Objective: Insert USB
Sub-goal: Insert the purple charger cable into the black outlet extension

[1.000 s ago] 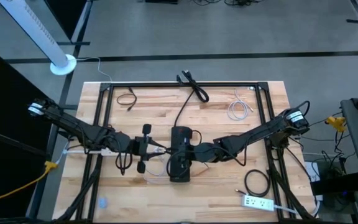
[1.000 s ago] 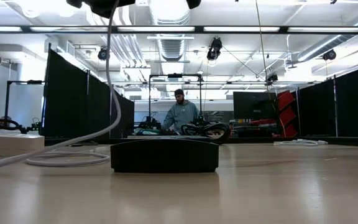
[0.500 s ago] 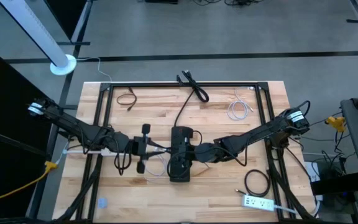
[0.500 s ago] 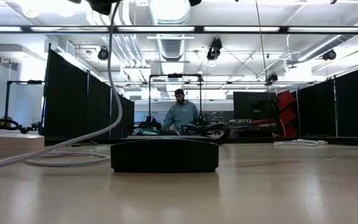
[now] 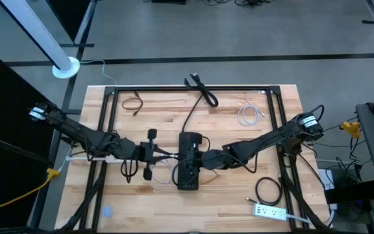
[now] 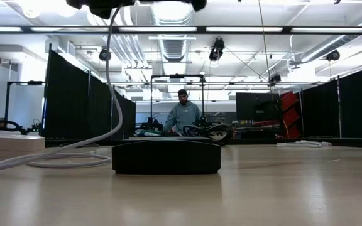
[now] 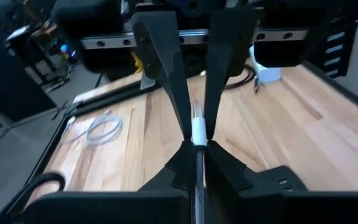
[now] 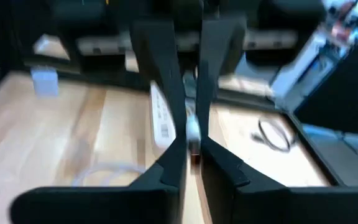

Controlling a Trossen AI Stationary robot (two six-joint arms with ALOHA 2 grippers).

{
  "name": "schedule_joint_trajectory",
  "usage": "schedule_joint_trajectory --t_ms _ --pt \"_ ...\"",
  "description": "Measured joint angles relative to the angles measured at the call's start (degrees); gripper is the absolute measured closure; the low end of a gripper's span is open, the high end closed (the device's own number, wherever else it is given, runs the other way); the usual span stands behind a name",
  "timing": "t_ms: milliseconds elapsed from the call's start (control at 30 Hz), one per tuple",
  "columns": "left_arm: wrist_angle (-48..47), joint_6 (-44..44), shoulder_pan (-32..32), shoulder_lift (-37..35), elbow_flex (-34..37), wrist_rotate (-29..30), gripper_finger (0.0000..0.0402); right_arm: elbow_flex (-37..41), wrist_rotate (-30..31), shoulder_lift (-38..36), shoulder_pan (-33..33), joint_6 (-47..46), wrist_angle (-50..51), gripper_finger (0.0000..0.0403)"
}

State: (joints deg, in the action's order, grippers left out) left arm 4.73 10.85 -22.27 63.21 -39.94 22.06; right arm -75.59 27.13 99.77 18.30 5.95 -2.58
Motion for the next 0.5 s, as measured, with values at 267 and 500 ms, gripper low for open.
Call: schedule_joint_trajectory --t_ms 267,500 --pt "-6.2 -4.9 0.0 0.8 0.0 1.5 0.0390 0.0 -0.1 0.0 0.1 1.9 2.8 0.0282" --pt "-5.7 -5.6 0.0 4.7 0.0 1.5 0.0390 0.1 -0.5 1.7 -0.6 3.1 2.8 0.0285"
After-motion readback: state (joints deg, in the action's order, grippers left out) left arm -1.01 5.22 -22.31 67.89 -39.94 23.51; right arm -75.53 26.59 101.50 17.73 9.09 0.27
